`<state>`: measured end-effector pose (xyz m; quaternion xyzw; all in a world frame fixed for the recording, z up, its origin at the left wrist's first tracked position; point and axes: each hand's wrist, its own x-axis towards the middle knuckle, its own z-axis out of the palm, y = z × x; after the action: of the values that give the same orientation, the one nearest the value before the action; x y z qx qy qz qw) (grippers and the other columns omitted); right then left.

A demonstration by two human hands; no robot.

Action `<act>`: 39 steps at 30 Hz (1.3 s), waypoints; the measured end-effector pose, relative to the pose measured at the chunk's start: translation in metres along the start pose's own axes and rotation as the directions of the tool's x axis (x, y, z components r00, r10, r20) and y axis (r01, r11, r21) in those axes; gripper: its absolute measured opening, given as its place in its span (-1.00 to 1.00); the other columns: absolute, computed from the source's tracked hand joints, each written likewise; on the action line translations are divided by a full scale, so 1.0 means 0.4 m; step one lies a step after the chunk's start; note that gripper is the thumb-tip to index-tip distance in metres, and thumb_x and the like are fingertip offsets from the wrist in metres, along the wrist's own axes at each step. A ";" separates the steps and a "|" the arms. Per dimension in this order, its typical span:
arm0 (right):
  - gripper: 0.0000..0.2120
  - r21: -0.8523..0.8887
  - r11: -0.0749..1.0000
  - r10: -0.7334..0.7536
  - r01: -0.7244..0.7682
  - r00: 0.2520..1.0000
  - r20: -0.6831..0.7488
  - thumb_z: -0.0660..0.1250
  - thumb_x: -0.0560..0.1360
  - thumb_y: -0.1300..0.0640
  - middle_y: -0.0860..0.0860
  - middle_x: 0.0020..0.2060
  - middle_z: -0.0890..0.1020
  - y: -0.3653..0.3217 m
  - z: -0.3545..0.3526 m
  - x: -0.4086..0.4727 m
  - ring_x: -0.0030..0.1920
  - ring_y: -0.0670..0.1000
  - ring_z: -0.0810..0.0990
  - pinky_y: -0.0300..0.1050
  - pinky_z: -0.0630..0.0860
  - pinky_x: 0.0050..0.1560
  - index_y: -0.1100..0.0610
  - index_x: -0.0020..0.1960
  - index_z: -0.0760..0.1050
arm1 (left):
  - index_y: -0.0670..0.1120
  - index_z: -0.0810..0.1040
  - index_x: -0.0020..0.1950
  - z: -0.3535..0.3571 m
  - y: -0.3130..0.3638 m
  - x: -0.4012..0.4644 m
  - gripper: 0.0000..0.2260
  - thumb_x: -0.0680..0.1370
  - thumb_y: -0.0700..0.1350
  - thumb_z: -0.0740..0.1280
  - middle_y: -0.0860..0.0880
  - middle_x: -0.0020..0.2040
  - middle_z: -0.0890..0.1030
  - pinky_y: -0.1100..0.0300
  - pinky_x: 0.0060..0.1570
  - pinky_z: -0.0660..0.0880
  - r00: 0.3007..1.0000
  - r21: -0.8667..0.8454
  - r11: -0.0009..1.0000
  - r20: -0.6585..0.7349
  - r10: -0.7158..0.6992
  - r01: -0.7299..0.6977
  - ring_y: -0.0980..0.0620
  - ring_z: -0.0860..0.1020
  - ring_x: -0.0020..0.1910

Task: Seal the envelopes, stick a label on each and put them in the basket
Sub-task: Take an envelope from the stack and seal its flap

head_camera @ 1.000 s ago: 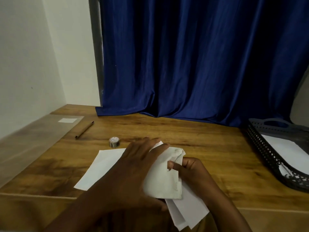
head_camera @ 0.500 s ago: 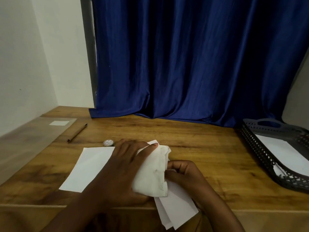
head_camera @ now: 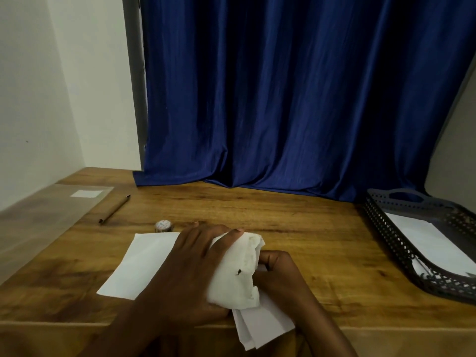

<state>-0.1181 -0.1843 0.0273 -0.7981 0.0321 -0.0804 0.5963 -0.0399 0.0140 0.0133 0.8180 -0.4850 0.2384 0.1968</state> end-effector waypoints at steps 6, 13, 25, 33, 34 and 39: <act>-0.87 -0.034 0.998 0.045 -0.045 0.999 -0.010 0.47 0.47 0.07 0.04 -0.21 0.76 -0.006 -0.010 0.001 -0.20 -0.03 0.70 -0.13 0.58 -0.16 0.09 -0.18 0.74 | 0.06 0.18 0.61 -0.025 0.024 -0.009 -0.05 0.35 0.43 0.42 0.04 0.47 0.35 -0.17 0.47 0.21 0.996 -0.008 1.000 -0.092 0.008 -0.008 0.01 0.33 0.46; -0.84 -0.007 1.000 -0.030 0.029 0.987 -0.155 0.43 0.47 -0.04 -0.17 0.00 0.75 -0.033 -0.125 -0.074 -0.01 -0.15 0.71 -0.40 0.56 -0.20 -0.19 0.02 0.72 | 0.12 0.03 0.63 -0.025 0.019 -0.023 0.02 0.32 0.46 0.39 0.00 0.50 0.28 -0.14 0.49 0.14 0.992 0.046 0.999 -0.126 -0.015 0.021 0.02 0.24 0.48; -0.77 -0.085 0.996 -0.032 0.037 0.998 0.059 0.41 0.48 0.09 0.10 -0.04 0.76 -0.060 -0.259 -0.164 -0.05 0.12 0.75 -0.16 0.65 -0.09 0.12 0.12 0.65 | 0.10 -0.04 0.63 -0.016 0.017 -0.022 0.04 0.30 0.45 0.36 -0.05 0.48 0.27 -0.22 0.41 0.22 0.983 0.052 0.999 -0.185 0.005 0.005 0.02 0.24 0.45; -0.87 -0.137 0.990 0.001 0.016 0.993 0.122 0.41 0.54 0.12 0.09 -0.02 0.76 -0.045 -0.246 -0.148 -0.04 0.13 0.74 -0.12 0.64 -0.08 -0.01 0.07 0.67 | 0.09 -0.05 0.63 -0.013 0.017 -0.023 0.02 0.32 0.46 0.31 -0.05 0.46 0.28 -0.29 0.38 0.30 0.977 0.073 0.997 -0.212 0.005 0.011 0.05 0.25 0.43; -0.87 -0.148 0.989 -0.001 0.019 0.993 0.121 0.40 0.55 0.13 0.08 -0.02 0.75 -0.046 -0.246 -0.147 -0.04 0.13 0.74 -0.11 0.64 -0.08 -0.01 0.06 0.67 | 0.08 -0.04 0.63 -0.013 0.017 -0.022 0.02 0.32 0.45 0.31 -0.06 0.45 0.29 -0.33 0.34 0.32 0.977 0.079 0.997 -0.214 0.007 0.010 0.01 0.29 0.41; -0.89 -0.196 0.980 -0.008 0.034 0.991 0.132 0.39 0.57 0.09 0.02 -0.06 0.76 -0.060 -0.241 -0.149 -0.10 -0.02 0.74 -0.25 0.58 -0.16 -0.05 0.03 0.68 | 0.07 0.06 0.61 -0.014 0.013 -0.026 0.05 0.28 0.47 0.41 -0.06 0.50 0.29 -0.25 0.44 0.21 0.991 0.052 0.998 -0.132 -0.037 0.044 -0.03 0.27 0.46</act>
<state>-0.1939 -0.2599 0.0714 -0.8572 -0.0076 -0.0305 0.5141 -0.0499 0.0220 0.0121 0.8155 -0.4476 0.3005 0.2107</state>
